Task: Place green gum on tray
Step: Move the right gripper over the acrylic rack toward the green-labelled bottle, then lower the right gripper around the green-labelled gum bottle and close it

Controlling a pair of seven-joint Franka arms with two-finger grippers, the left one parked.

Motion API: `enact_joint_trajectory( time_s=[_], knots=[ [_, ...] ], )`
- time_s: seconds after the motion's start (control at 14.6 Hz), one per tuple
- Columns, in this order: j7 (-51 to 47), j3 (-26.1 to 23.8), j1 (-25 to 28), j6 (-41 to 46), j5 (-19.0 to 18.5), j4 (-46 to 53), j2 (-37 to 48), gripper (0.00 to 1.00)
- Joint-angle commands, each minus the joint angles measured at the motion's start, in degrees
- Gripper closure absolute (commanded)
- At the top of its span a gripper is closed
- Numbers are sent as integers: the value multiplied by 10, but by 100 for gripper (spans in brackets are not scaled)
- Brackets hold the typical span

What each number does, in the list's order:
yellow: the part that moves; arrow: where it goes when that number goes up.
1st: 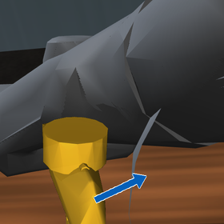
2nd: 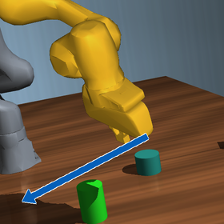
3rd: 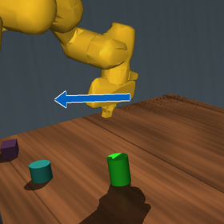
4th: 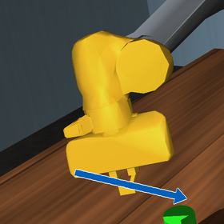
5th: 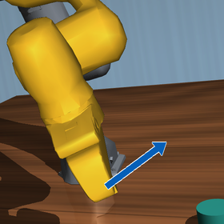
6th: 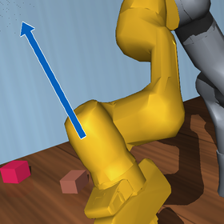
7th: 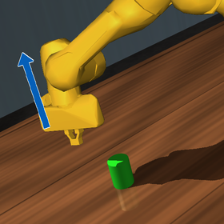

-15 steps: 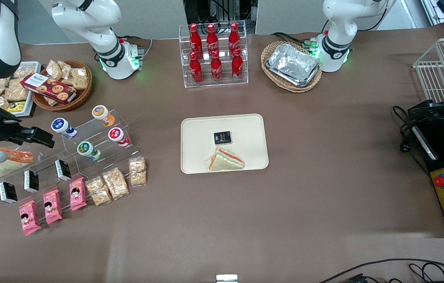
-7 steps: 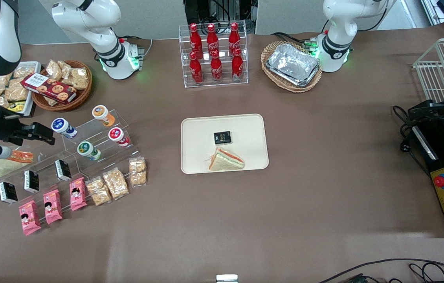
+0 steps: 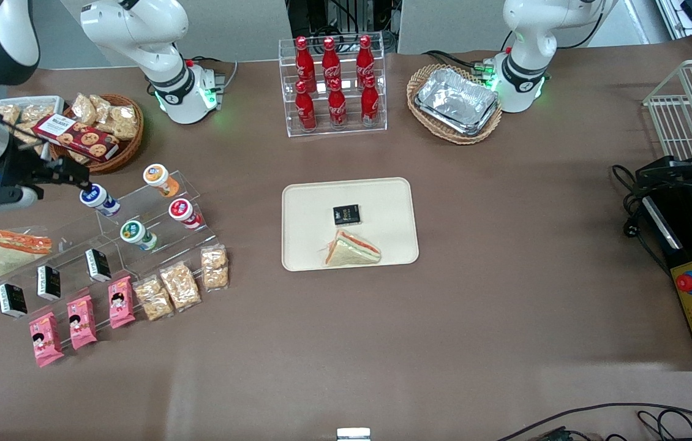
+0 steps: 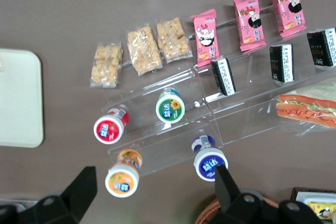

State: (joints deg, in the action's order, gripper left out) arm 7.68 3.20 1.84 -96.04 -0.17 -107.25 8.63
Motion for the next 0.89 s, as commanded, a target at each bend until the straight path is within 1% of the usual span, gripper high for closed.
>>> enact_joint_trajectory(
  time_s=[0.0,0.27,0.48,0.61,0.82],
  knots=[
    [49,1,-18,-32,7,-59,45,0],
    [53,8,-18,-42,7,-59,35,0],
    [69,14,-18,-66,7,-62,4,0],
    [82,22,-18,-93,7,-78,-15,0],
    [82,21,-18,-159,7,-130,-28,0]
  ],
)
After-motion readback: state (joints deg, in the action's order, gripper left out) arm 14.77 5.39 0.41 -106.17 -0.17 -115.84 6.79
